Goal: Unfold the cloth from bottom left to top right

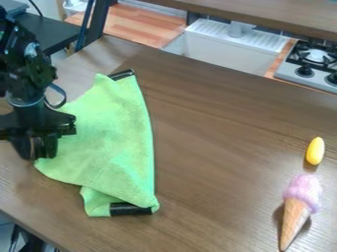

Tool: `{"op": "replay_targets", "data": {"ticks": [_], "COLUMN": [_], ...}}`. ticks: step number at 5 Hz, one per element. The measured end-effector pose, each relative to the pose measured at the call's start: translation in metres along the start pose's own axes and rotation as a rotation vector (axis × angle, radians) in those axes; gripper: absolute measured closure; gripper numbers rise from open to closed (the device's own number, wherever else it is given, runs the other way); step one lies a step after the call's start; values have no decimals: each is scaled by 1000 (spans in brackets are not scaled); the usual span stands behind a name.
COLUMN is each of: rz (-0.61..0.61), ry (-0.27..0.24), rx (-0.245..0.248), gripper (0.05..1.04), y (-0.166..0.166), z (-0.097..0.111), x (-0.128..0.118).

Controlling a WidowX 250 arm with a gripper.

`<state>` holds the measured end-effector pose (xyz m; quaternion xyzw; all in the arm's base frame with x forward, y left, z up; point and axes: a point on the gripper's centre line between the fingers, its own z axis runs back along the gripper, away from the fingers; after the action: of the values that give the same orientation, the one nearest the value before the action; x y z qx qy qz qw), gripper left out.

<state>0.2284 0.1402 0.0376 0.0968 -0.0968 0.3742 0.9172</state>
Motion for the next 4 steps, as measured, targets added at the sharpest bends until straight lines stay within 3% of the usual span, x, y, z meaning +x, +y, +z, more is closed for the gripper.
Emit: {"op": "replay_targets", "data": {"ticks": [1, 2, 3, 4], "rz": [-12, -29, -6, 29], "ry": [3, 19, -8, 44], "rx": [-7, -18, -18, 15], "gripper": [878, 998, 1026, 1029], "y": [-1, -2, 2, -8], "z": [0, 3, 21, 44], "x": [0, -3, 3, 13]}}
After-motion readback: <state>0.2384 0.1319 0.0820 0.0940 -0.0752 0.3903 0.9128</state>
